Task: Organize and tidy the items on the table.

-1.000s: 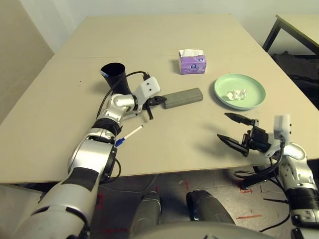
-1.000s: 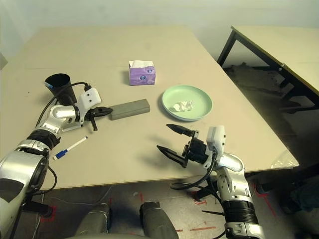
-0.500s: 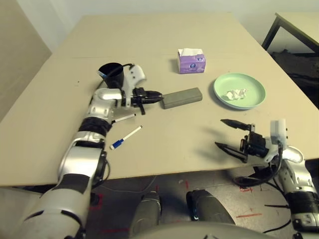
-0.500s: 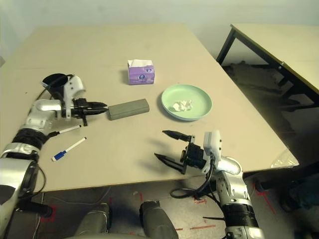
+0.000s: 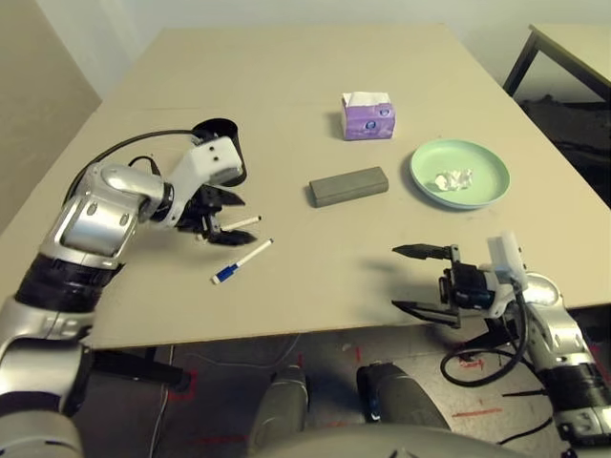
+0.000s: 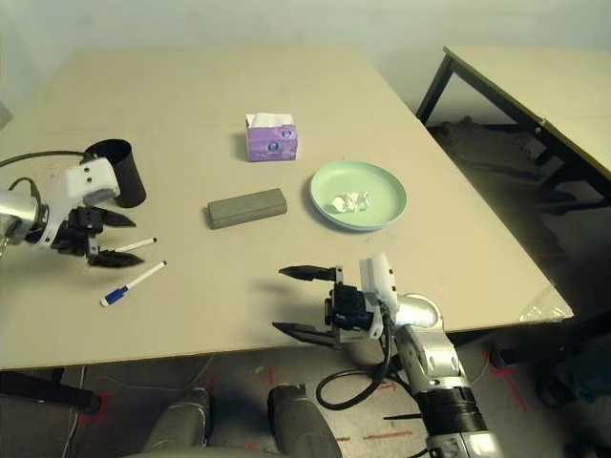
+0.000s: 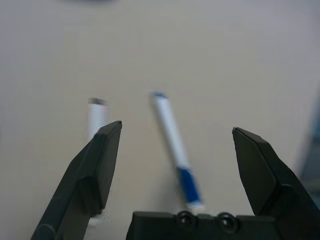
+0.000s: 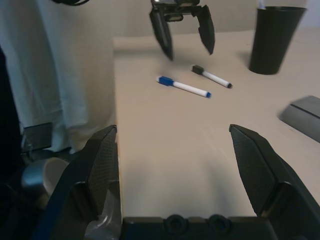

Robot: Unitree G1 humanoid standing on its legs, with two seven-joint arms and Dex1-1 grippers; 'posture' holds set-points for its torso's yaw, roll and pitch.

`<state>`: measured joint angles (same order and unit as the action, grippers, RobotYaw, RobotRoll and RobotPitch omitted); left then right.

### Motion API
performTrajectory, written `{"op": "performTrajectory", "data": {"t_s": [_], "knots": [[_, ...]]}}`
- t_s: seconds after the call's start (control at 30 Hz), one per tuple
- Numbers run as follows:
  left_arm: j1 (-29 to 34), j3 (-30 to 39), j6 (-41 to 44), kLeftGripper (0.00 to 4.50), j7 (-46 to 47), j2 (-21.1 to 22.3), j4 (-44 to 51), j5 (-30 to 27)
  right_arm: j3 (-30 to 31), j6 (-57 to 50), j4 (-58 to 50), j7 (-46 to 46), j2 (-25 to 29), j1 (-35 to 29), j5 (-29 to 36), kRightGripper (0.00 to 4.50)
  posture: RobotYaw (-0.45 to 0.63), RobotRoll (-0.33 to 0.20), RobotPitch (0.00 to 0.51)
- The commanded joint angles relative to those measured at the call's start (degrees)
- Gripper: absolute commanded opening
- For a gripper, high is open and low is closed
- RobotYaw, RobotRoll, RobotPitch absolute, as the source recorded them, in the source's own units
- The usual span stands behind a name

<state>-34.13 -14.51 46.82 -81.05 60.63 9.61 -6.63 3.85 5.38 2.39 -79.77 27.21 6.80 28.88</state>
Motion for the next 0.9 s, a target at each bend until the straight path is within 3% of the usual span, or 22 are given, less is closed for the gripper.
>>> {"op": "performTrajectory", "data": {"t_s": [0.03, 0.3, 0.47, 0.77, 0.9], "knots": [[0.3, -2.9, 1.2, 4.49, -0.8, 1.8, 2.2, 0.2, 1.0, -0.8, -1.0, 0.3, -0.1, 0.2, -0.2, 4.5, -0.06, 0.0, 0.098], [1.7, -6.2, -1.2, 4.49, 1.2, 2.0, -2.2, 2.5, 1.2, -0.4, -0.4, 0.2, 0.4, -0.3, -0.4, 4.5, -0.07, 0.0, 0.092], [3.7, -7.0, -4.8, 3.26, 3.2, 0.4, -8.2, 4.1, 1.2, -0.7, -1.1, 0.9, 0.6, -0.2, -0.6, 4.5, -0.07, 0.0, 0.092], [5.7, -5.7, -8.6, 0.03, 6.2, -4.6, -14.0, 4.0, 1.5, -1.8, -2.8, 2.5, 0.8, -0.1, -0.6, 4.5, -0.08, 0.0, 0.088], [5.2, -4.5, -9.1, 0.03, 6.3, -5.2, -14.4, 3.4, 1.4, -1.8, -2.7, 2.5, 1.2, 0.1, -0.6, 4.5, -0.07, 0.0, 0.086]]}}
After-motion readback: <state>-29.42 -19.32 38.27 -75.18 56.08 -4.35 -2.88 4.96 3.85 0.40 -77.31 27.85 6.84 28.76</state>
